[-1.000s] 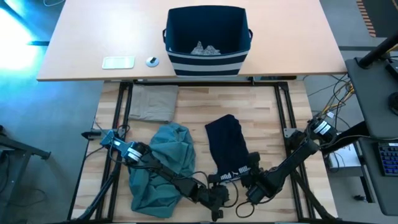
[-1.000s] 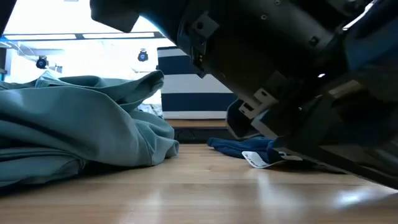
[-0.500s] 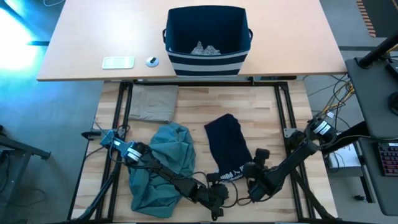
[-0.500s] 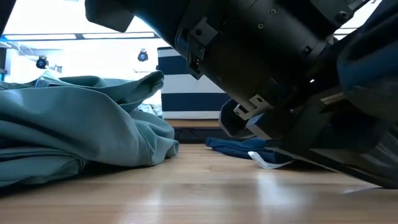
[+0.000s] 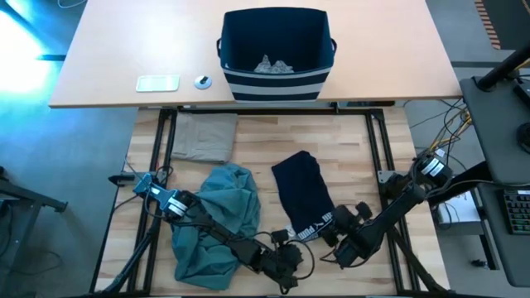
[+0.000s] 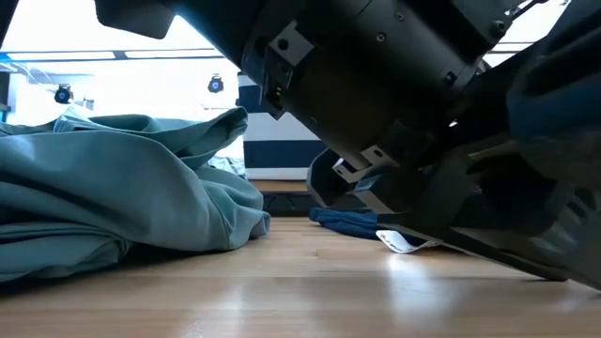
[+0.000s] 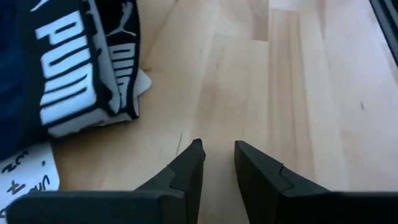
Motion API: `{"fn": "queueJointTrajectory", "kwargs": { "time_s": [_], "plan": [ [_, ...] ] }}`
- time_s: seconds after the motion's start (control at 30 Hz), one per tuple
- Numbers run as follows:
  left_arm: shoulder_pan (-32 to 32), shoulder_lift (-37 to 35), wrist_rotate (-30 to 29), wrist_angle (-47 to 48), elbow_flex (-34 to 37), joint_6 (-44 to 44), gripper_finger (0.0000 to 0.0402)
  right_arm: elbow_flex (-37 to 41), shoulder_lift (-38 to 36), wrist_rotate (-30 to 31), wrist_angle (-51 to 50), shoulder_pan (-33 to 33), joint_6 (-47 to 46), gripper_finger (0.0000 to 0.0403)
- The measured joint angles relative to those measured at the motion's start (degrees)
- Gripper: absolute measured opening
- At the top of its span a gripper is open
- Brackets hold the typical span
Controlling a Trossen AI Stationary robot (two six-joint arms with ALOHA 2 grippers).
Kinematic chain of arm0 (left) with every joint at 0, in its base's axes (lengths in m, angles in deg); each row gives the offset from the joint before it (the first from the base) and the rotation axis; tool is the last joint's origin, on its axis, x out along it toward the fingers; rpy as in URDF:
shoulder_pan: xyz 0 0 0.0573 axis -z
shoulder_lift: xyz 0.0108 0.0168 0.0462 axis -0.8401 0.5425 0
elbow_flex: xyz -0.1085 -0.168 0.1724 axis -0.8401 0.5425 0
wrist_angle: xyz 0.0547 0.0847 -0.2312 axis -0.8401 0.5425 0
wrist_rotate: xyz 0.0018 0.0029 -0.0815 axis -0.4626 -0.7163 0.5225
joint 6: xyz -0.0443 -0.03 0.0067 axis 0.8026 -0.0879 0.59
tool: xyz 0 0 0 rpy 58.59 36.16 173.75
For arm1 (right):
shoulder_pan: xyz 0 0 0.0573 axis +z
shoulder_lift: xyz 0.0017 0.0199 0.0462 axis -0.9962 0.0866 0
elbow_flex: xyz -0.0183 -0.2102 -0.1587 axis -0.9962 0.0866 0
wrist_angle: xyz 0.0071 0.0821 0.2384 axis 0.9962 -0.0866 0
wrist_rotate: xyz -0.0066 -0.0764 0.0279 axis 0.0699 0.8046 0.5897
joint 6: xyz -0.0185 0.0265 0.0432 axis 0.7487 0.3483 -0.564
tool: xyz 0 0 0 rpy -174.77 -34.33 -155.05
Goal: Fold Laundry from Bin
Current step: Fold the black underwear
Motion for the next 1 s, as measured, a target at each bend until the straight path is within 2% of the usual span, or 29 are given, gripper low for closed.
{"fn": "queueJointTrajectory", "kwargs": {
  "time_s": [0.2,0.27,0.33,0.47,0.63,0.73,0.87,1.0],
  "plan": [
    [-0.04,-0.86,-1.02,1.12,0.62,2.36,0.0079,0.99,-0.09,0.89,1.75,3.77,-18.78,0.0010],
    [-0.04,-1.38,-1.43,3.14,0.64,2.87,0.0079,1.39,-0.05,0.81,1.49,4.85,-21.34,0.0011],
    [-0.10,-1.98,-1.55,4.89,0.66,2.92,0.0079,1.47,0.00,0.81,1.68,5.49,-19.94,0.0019],
    [-0.28,-4.18,-1.55,7.60,0.66,2.69,0.0079,1.40,0.00,0.64,2.87,5.46,-9.03,0.0065],
    [-2.14,-7.93,-1.47,8.06,0.64,1.94,0.0079,-0.90,-0.07,-2.68,2.86,5.46,13.41,0.0149],
    [-4.95,-8.24,0.93,6.43,0.64,1.84,0.0079,-2.74,-0.07,-4.66,2.78,5.86,24.91,0.0185],
    [-8.36,-7.42,2.50,3.07,0.63,-0.49,0.0079,-5.69,-0.28,-8.89,1.75,6.21,34.45,0.0207],
    [-10.31,-4.94,6.60,2.87,0.62,-1.26,0.0079,-9.47,-1.72,-11.53,-0.33,6.58,38.07,0.0206]
  ]
}}
